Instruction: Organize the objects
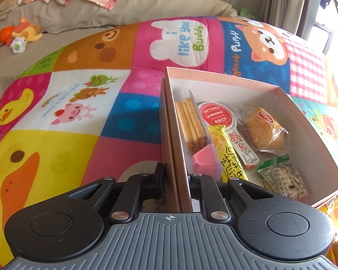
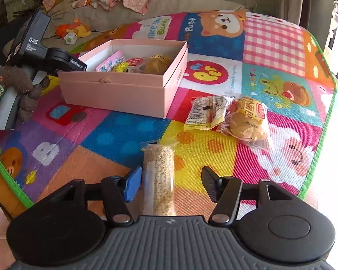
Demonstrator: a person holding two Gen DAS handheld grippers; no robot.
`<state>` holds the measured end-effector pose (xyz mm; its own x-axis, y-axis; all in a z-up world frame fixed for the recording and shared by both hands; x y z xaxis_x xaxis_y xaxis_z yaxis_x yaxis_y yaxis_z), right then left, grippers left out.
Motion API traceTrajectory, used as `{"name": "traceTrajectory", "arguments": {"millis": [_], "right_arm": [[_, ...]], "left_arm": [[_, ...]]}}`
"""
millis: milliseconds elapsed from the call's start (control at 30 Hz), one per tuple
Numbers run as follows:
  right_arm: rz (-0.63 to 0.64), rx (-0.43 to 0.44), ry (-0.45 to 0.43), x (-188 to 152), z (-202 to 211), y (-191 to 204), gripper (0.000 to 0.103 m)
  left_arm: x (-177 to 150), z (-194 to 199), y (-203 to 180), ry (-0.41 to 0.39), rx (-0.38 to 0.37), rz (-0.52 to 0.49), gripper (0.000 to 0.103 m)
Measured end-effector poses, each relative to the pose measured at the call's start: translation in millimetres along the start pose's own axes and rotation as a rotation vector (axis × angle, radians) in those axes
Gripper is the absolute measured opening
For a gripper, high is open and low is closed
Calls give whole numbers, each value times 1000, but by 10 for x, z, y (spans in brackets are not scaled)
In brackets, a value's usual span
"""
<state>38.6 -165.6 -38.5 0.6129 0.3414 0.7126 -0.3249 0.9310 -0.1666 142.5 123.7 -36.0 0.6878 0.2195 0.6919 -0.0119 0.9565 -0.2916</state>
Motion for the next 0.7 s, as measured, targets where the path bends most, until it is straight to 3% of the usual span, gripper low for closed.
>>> {"name": "traceTrajectory", "arguments": {"millis": [167, 333, 600, 667, 700], "right_arm": [[-68, -69, -60, 272, -84, -267, 60], [-60, -80, -91, 570, -300, -259, 62], [-29, -79, 18, 713, -904, -182, 65], [-2, -99, 21, 706, -938, -155, 60], [6, -103, 24, 701, -933, -147, 49]], "left_arm": [[102, 11, -6, -25, 10, -1, 15], [114, 41, -42, -26, 10, -41, 14], [108, 35, -48, -29, 2, -59, 15], [110, 34, -41, -31, -4, -58, 15], [110, 33, -41, -32, -7, -56, 15]]}}
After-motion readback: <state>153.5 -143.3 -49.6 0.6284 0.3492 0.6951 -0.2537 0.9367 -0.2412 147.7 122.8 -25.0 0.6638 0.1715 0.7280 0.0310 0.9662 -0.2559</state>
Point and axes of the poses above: each gripper's, at about its wrist camera, not at the fingertips, and z roughly against the way its jaws point, y to its left, x to its top, the point moved 8 cm from there along -z, roughly the way its jaws point, and after that the axes turned 13 degrees about -x, right-handed, at the moved point
